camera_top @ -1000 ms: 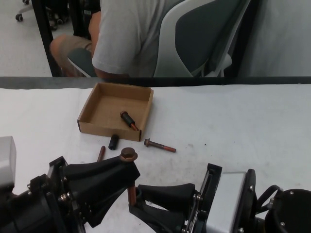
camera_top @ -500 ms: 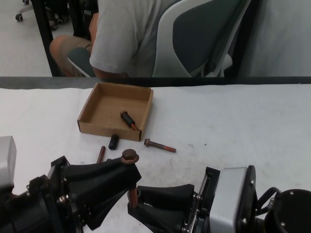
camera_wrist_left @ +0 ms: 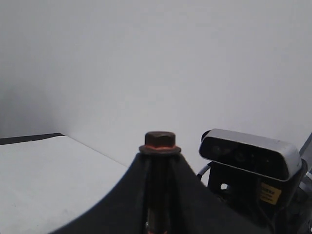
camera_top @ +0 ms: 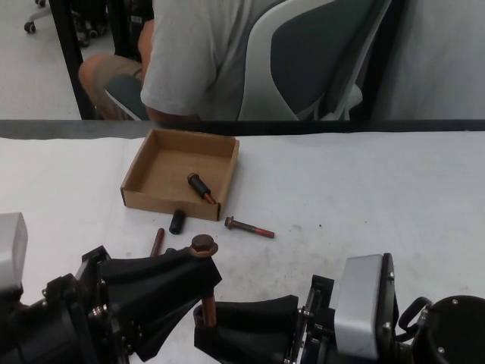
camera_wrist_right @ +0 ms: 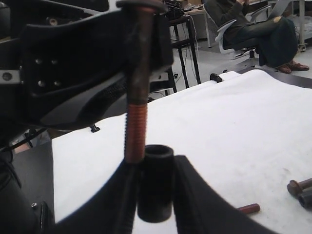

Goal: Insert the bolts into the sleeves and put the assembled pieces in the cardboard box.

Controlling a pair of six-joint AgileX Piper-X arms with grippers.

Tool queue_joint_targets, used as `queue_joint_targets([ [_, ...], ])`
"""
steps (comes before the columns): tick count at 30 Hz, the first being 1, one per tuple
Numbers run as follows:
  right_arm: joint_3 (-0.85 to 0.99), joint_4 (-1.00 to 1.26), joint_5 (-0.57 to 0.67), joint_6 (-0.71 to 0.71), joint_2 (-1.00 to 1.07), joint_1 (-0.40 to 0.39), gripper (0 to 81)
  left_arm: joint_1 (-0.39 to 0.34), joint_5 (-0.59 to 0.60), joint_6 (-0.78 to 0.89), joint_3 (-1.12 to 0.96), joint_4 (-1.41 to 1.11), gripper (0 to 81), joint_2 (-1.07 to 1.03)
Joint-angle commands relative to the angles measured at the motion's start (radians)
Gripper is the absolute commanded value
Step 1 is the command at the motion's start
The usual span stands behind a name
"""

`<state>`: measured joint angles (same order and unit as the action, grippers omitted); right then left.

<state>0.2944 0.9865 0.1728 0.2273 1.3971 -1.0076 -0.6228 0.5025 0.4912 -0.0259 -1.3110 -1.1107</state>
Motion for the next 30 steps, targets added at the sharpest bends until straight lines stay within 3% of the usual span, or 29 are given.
queue_joint_targets([
  [1,0.007,0.013,0.020,0.020,-0.008,-0.002,0.2,-0.004,0.008,-0.006,-0.003,-0.031,0.8,0.001],
  [17,0.006,-0.056,0.053,-0.125,-0.012,-0.002,0.2,-0.004,-0.037,-0.002,-0.003,-0.055,0.8,0.001],
  [30,0.006,-0.054,0.051,-0.152,-0.013,0.000,0.2,-0.004,-0.067,-0.005,-0.003,0.015,0.8,0.001],
])
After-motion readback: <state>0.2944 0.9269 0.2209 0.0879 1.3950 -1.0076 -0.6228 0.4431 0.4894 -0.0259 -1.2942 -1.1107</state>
